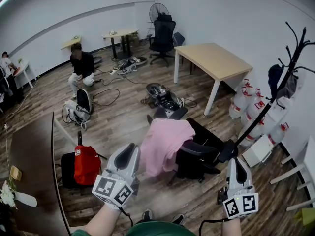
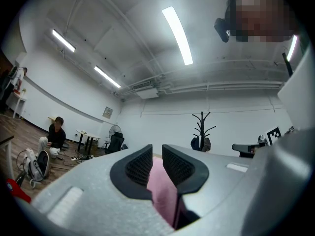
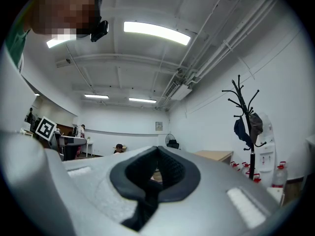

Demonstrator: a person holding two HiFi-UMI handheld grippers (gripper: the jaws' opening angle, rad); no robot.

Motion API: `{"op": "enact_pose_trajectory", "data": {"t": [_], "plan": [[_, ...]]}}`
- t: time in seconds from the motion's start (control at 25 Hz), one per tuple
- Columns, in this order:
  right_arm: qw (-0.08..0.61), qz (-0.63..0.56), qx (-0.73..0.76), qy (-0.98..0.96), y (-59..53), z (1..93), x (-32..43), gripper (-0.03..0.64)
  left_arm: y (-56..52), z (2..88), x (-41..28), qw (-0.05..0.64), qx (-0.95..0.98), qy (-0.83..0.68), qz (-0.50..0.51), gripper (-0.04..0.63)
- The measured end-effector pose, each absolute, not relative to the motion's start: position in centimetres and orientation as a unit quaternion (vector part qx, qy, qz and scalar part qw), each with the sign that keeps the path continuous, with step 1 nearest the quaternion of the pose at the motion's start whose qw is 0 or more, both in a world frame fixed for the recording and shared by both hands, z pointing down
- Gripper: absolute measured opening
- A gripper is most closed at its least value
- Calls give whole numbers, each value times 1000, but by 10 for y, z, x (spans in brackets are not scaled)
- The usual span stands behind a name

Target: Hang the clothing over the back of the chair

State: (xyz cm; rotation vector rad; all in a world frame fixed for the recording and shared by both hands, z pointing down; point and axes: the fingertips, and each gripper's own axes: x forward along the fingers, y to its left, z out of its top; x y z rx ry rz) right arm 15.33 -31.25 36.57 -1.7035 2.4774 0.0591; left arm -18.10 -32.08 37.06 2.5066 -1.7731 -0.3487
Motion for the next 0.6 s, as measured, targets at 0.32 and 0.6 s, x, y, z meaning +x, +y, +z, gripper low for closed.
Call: {"op": "enact_pose_trajectory", "data": {"t": [0.32, 0.6], "plan": [[65, 20, -566, 821, -311, 368, 152, 3, -320, 373, -183, 27, 812, -572, -110, 71], [62, 23, -567, 821, -310, 367, 147, 3, -320, 376, -186, 30, 813, -571, -110, 71]]}}
